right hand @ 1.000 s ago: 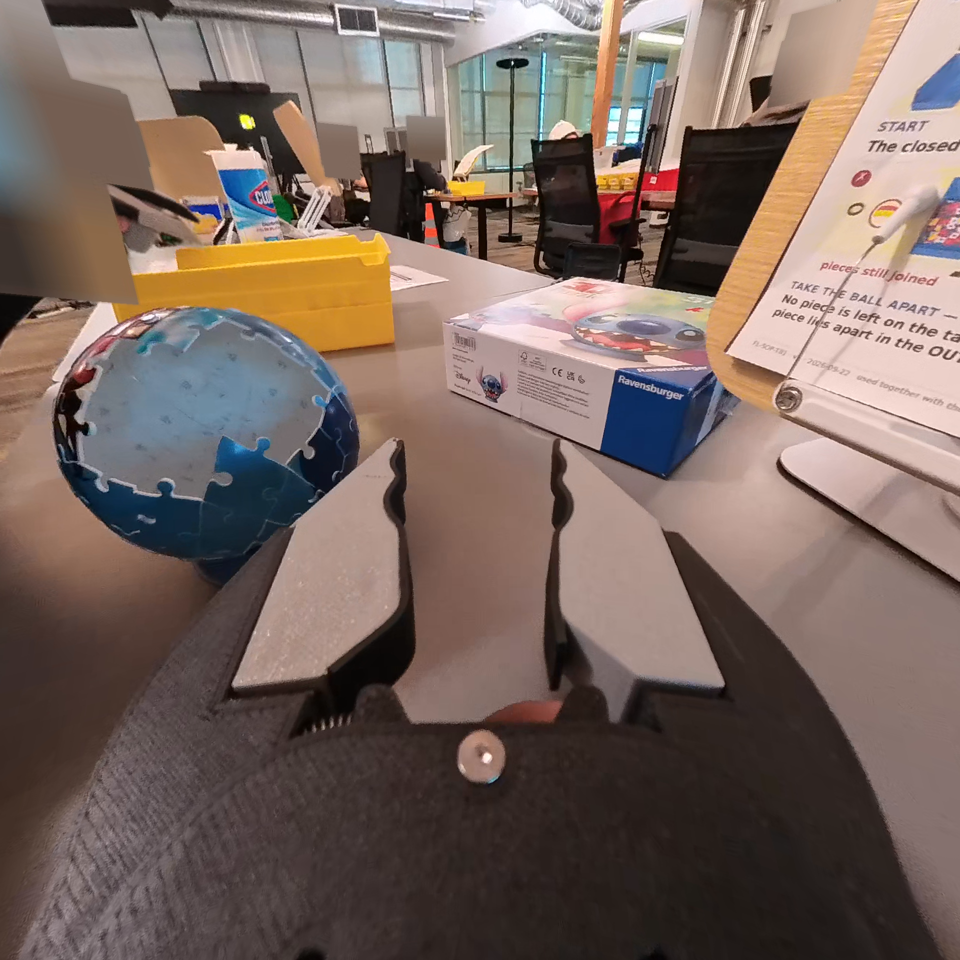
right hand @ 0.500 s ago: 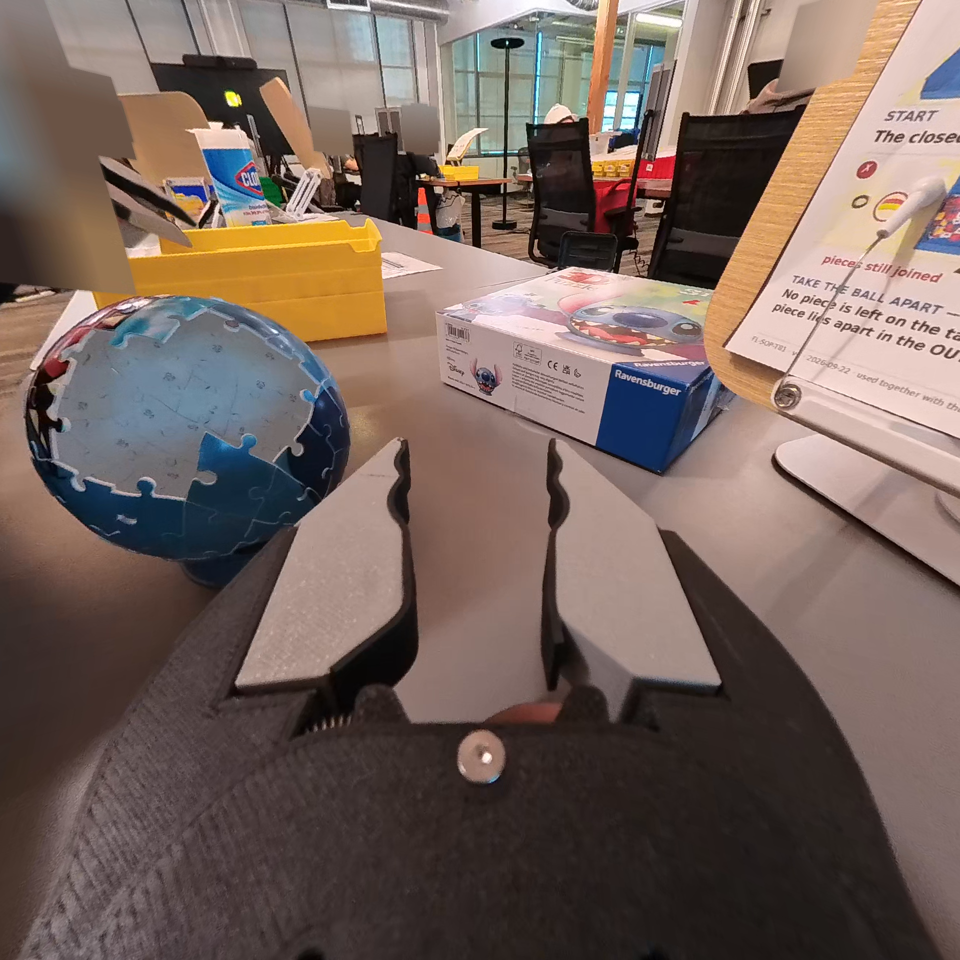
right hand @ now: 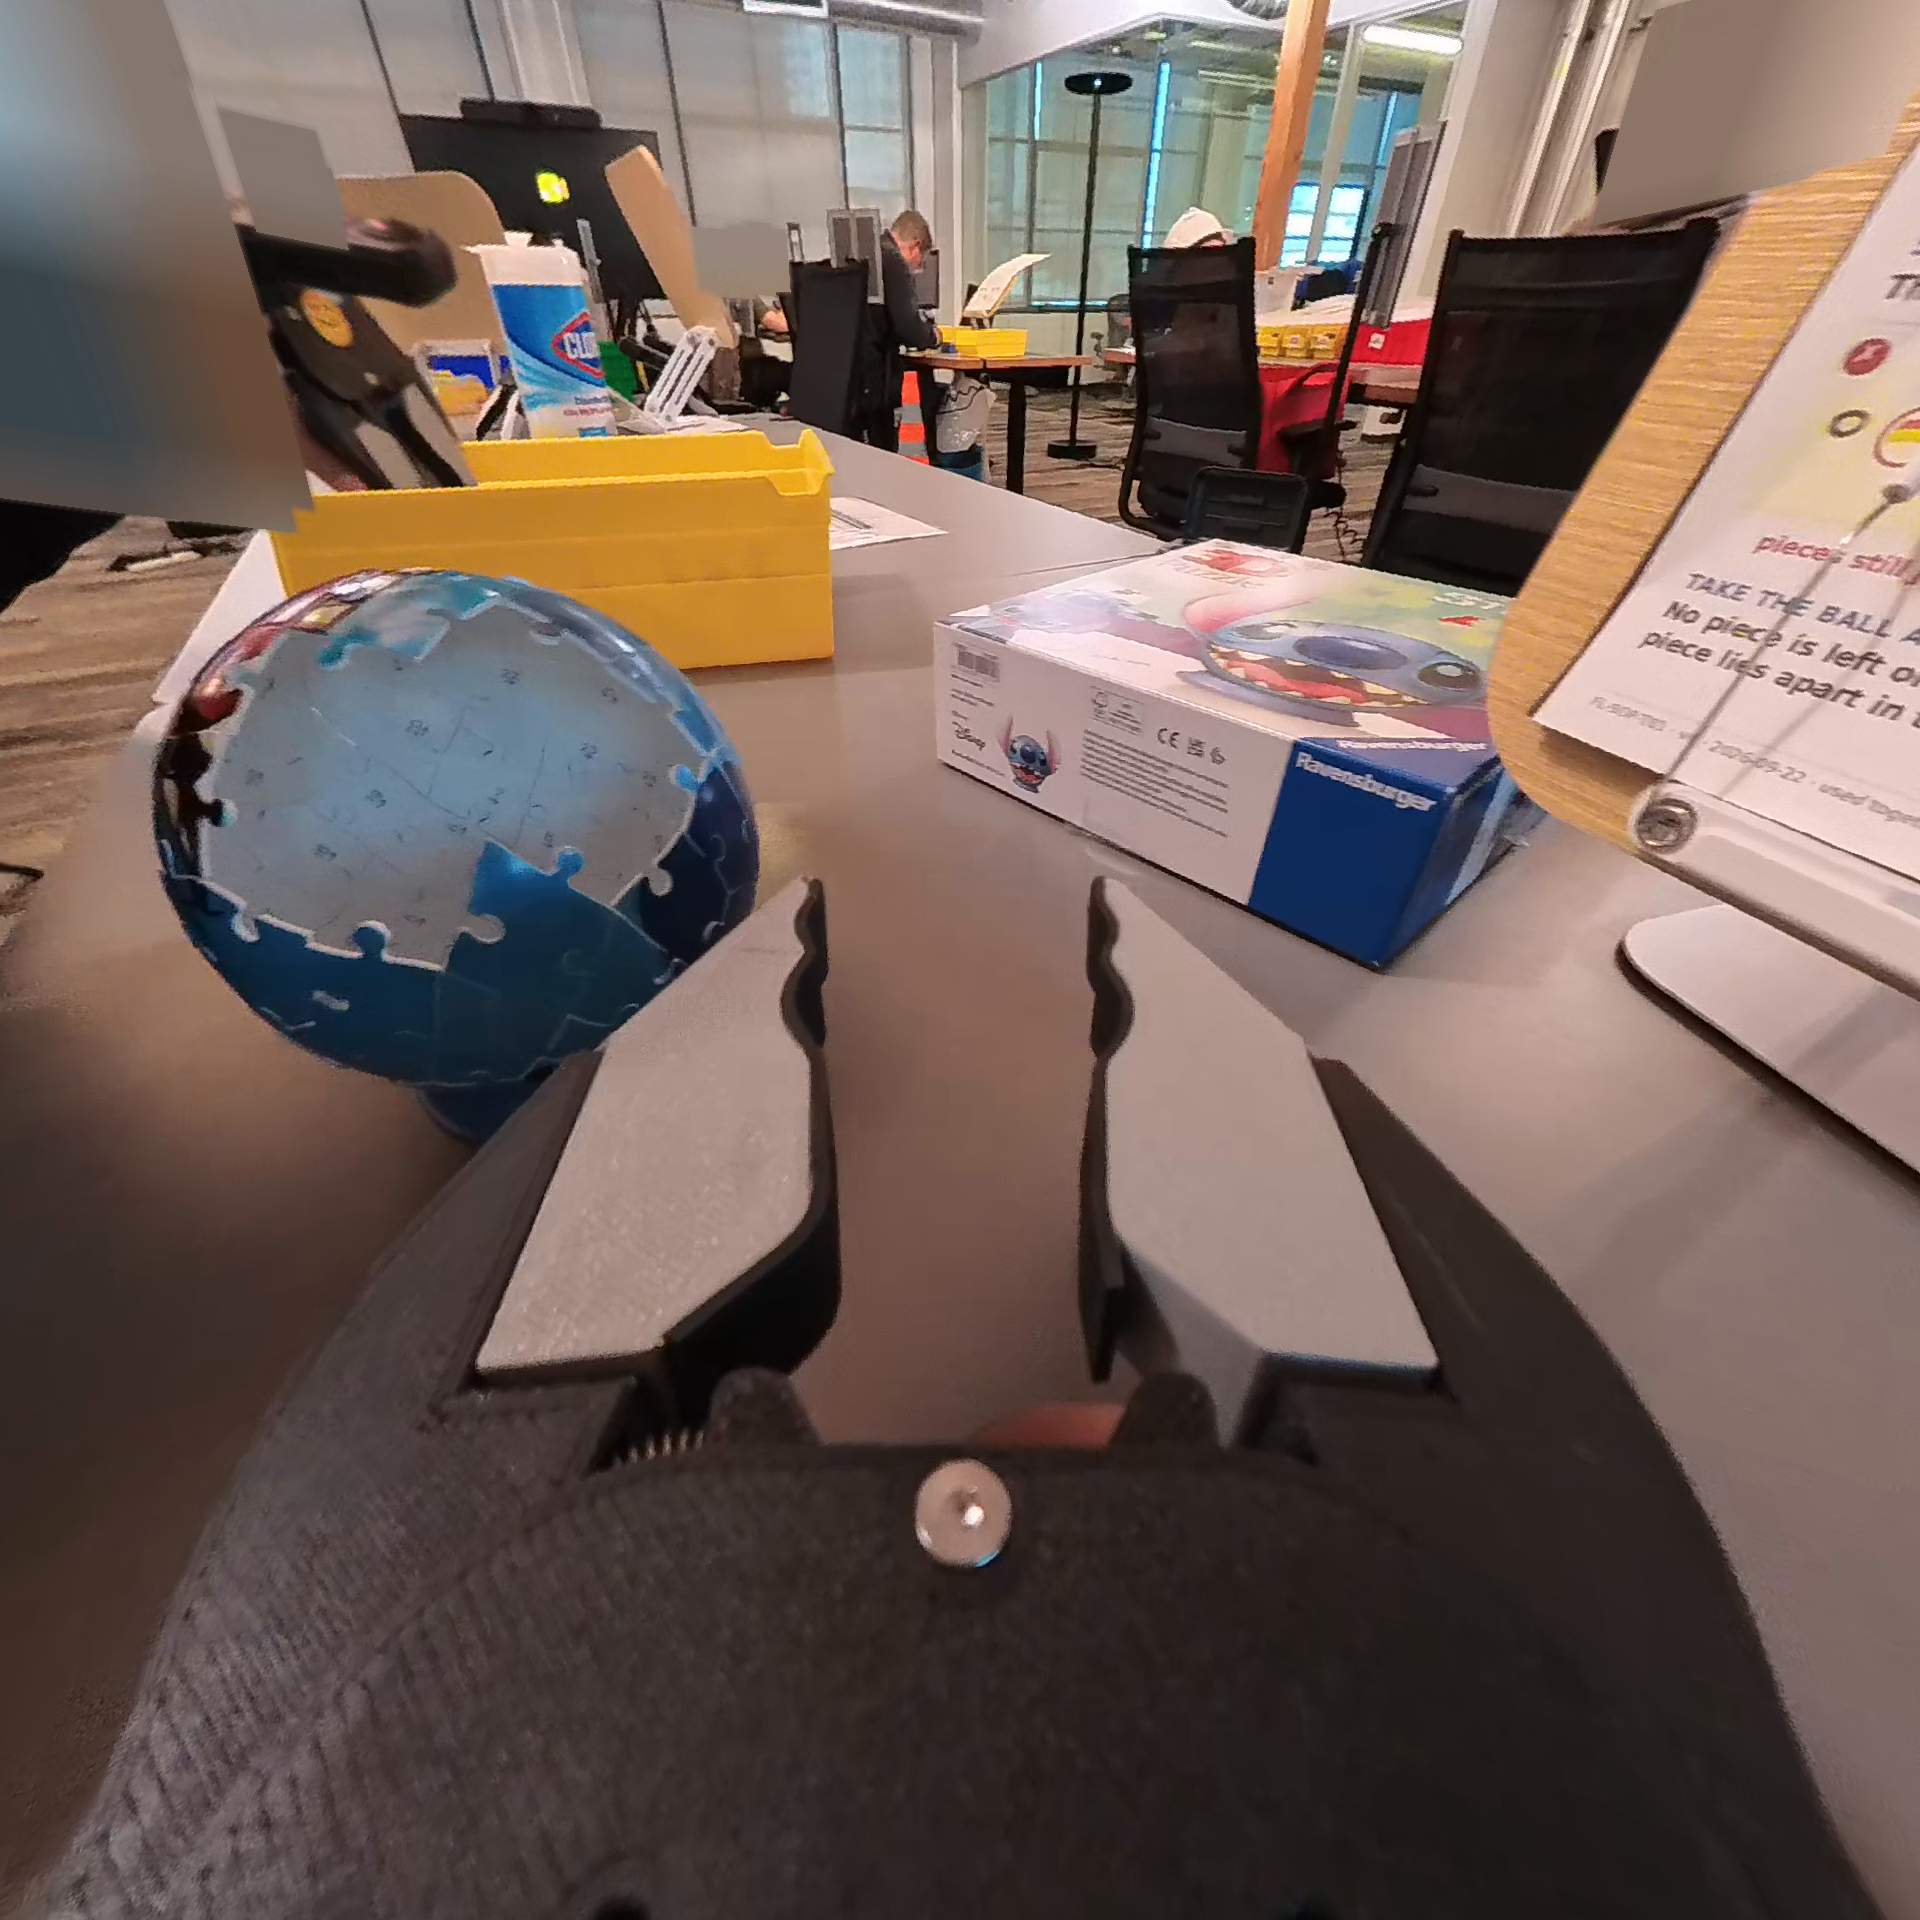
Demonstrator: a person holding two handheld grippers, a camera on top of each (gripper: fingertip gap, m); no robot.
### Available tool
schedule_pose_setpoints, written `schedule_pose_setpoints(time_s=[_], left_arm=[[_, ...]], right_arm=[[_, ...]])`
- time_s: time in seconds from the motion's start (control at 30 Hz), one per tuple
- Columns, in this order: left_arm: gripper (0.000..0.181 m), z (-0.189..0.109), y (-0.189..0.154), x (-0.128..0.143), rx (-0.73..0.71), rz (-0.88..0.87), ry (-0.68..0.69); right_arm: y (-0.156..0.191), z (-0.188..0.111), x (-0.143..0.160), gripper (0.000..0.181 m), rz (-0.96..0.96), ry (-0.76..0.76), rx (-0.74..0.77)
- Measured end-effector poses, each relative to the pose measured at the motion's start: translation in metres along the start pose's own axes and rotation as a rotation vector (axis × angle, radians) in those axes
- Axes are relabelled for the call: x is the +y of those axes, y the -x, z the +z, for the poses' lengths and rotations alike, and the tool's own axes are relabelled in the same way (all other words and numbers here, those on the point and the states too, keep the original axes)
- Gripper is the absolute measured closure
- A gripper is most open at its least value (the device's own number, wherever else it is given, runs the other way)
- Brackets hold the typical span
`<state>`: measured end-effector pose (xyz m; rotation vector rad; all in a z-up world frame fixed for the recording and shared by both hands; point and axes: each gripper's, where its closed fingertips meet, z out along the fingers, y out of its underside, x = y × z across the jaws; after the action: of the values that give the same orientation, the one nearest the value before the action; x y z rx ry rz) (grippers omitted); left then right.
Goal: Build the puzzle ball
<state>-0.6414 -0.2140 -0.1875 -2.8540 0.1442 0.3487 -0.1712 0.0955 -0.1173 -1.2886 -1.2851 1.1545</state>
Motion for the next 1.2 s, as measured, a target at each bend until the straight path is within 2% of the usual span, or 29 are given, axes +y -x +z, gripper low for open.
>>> schedule_pose_setpoints(time_s=[0.07,0.2,0.3,0.43,0.5,0.53,0.6,0.83,0.9,1.2], left_arm=[[0.145,0.010,0.000,0.004,0.021,-0.028,0.062],[0.152,0.016,0.006,-0.001,0.020,-0.101,0.084],[0.164,0.018,-0.005,-0.004,0.082,-0.108,0.097],[0.155,0.021,-0.021,-0.009,0.176,-0.124,0.115],[0.138,0.022,-0.007,-0.006,0.112,-0.170,0.146],[0.136,0.022,-0.006,-0.004,0.112,-0.179,0.163],[0.141,0.022,-0.009,-0.004,0.132,-0.169,0.161],[0.137,0.025,-0.007,-0.003,0.196,-0.200,0.158],[0.155,0.030,0.005,-0.004,0.136,-0.225,0.141],[0.156,0.029,0.002,-0.005,0.159,-0.270,0.100]], right_arm=[[0.009,0.001,0.000,0.134,-0.005,-0.002,-0.043],[0.029,0.006,-0.001,0.135,-0.014,-0.001,-0.139],[0.045,0.008,0.000,0.135,-0.037,0.006,-0.200],[0.060,0.007,0.001,0.135,-0.055,0.009,-0.266],[0.066,0.006,0.001,0.135,-0.061,0.011,-0.291],[0.069,0.005,0.002,0.135,-0.067,0.015,-0.301],[0.074,0.005,0.003,0.136,-0.085,0.026,-0.317],[0.087,0.005,0.007,0.143,-0.146,0.045,-0.336],[0.089,0.006,0.007,0.143,-0.148,0.044,-0.339],[0.092,0.007,0.007,0.143,-0.165,0.044,-0.336]])
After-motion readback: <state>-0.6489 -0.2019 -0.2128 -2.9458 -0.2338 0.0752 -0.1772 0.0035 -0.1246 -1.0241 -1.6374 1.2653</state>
